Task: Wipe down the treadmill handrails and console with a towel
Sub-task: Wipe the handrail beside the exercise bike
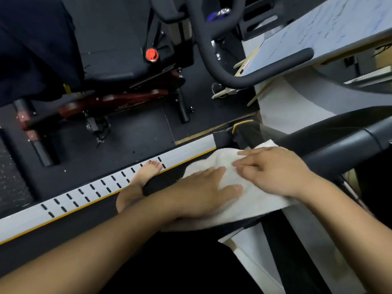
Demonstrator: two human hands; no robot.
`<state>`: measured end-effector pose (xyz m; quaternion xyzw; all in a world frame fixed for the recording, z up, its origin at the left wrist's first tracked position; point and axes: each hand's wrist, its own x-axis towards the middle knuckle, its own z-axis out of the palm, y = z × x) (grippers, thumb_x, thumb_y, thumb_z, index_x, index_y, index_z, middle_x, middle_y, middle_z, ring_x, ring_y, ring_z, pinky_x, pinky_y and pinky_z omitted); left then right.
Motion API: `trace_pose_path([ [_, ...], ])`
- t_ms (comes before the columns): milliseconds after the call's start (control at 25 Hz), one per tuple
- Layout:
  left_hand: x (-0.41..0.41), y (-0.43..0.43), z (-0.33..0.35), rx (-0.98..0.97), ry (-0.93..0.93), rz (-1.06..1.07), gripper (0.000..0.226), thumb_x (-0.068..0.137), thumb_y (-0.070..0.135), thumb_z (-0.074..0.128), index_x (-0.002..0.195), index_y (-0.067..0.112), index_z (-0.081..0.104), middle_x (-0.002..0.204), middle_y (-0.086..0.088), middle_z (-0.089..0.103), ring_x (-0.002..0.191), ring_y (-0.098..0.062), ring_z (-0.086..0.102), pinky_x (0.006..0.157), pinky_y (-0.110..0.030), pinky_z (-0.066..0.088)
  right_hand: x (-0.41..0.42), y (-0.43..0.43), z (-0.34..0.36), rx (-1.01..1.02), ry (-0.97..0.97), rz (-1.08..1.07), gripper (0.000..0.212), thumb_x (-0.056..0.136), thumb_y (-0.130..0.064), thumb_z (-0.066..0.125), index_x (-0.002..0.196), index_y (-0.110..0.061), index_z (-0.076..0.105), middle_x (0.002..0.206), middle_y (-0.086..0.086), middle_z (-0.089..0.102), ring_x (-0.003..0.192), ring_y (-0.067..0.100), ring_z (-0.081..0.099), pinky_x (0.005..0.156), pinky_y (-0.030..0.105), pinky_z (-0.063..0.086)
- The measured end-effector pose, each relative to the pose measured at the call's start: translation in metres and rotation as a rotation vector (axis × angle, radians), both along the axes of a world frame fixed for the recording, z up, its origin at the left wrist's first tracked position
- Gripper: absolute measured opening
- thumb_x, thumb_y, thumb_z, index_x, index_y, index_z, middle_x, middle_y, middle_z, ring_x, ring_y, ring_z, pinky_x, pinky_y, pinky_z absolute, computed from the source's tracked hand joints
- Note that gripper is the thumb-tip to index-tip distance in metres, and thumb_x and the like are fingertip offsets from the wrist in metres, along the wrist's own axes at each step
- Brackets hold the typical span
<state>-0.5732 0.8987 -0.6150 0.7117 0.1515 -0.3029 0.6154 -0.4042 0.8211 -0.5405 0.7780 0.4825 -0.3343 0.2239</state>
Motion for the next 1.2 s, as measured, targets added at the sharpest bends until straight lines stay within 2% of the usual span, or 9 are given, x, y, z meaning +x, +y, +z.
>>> trace_pose_path([
  [120,-0.012,-0.005,0.031,0.193,-0.098,-0.073,0.075,0.099,0.06,0.03,0.157,0.023,0.0,0.165,-0.006,0.003,0.151,-0.026,0.01,0.121,-0.04,0.011,0.009,-0.019,0.019,0.302,0.19,-0.053,0.031,0.087,-0.053,0.047,0.101,-0.044,0.073,0.117,-0.023,0.066,0.113,0.002,0.059,0.097,0.026,0.046],
  [200,0.009,-0.016,0.038,0.295,-0.172,-0.118,0.073,0.102,0.052,0.03,0.156,0.013,0.001,0.163,-0.016,0.005,0.146,-0.038,0.016,0.119,-0.047,0.016,0.027,-0.019,0.017,0.334,0.236,-0.162,0.022,0.088,-0.045,0.056,0.093,-0.038,0.076,0.104,-0.017,0.072,0.103,0.004,0.064,0.094,0.022,0.046],
  [320,0.044,-0.029,0.038,0.364,-0.252,-0.088,0.073,0.102,0.049,0.032,0.152,0.0,0.014,0.157,-0.026,0.02,0.138,-0.043,0.029,0.115,-0.049,0.024,0.03,-0.007,-0.004,0.198,0.009,-0.237,0.034,0.087,-0.055,0.046,0.087,-0.036,0.074,0.087,-0.014,0.073,0.09,0.013,0.066,0.083,0.032,0.046],
  [400,0.049,-0.035,0.042,0.429,-0.28,-0.059,0.071,0.101,0.049,0.034,0.149,-0.002,0.022,0.151,-0.025,0.03,0.132,-0.04,0.036,0.111,-0.047,0.03,0.014,-0.016,0.001,0.32,-0.05,-0.268,0.042,0.087,-0.062,0.038,0.101,-0.041,0.071,0.098,-0.022,0.07,0.097,0.006,0.062,0.088,0.033,0.045],
  [480,0.039,-0.041,0.051,0.498,-0.316,-0.067,0.069,0.101,0.048,0.038,0.151,0.004,0.019,0.151,-0.021,0.029,0.131,-0.038,0.036,0.106,-0.047,0.032,-0.004,-0.042,0.011,0.567,0.026,-0.299,0.036,0.09,-0.05,0.044,0.107,-0.035,0.072,0.114,-0.02,0.067,0.109,0.001,0.058,0.099,0.035,0.043],
  [600,0.035,-0.046,0.055,0.562,-0.32,-0.087,0.072,0.1,0.047,0.041,0.153,0.009,0.009,0.157,-0.018,0.02,0.134,-0.038,0.033,0.106,-0.049,0.031,-0.002,-0.074,0.013,0.683,0.014,-0.15,0.032,0.093,-0.027,0.048,0.113,-0.017,0.071,0.127,-0.005,0.064,0.118,0.017,0.057,0.105,0.042,0.039],
  [840,0.109,-0.055,0.037,0.333,-0.382,-0.023,0.09,0.089,0.057,0.054,0.156,0.023,0.006,0.161,-0.003,0.02,0.143,-0.035,0.028,0.111,-0.051,0.032,0.051,-0.107,0.017,0.823,-0.156,-0.282,0.039,0.087,-0.017,0.045,0.118,-0.018,0.069,0.131,0.0,0.061,0.125,0.018,0.053,0.111,0.025,0.034],
  [1040,0.108,-0.08,0.043,0.813,-0.532,-0.122,0.08,0.095,0.058,0.039,0.157,0.024,0.002,0.165,-0.009,0.004,0.144,-0.036,0.024,0.116,-0.045,0.026,0.028,-0.153,-0.007,1.081,-0.242,-0.412,0.045,0.087,0.002,0.045,0.124,-0.013,0.066,0.14,-0.005,0.049,0.134,0.019,0.046,0.115,0.037,0.031],
  [1200,0.095,-0.092,0.04,1.075,-0.577,-0.158,0.075,0.093,0.056,0.016,0.157,0.017,0.009,0.164,-0.017,0.009,0.143,-0.044,0.025,0.116,-0.052,0.024,0.021,-0.161,-0.026,1.271,-0.201,-0.485,0.056,0.08,0.013,0.043,0.124,-0.013,0.065,0.14,-0.007,0.046,0.137,0.02,0.041,0.116,0.042,0.029],
])
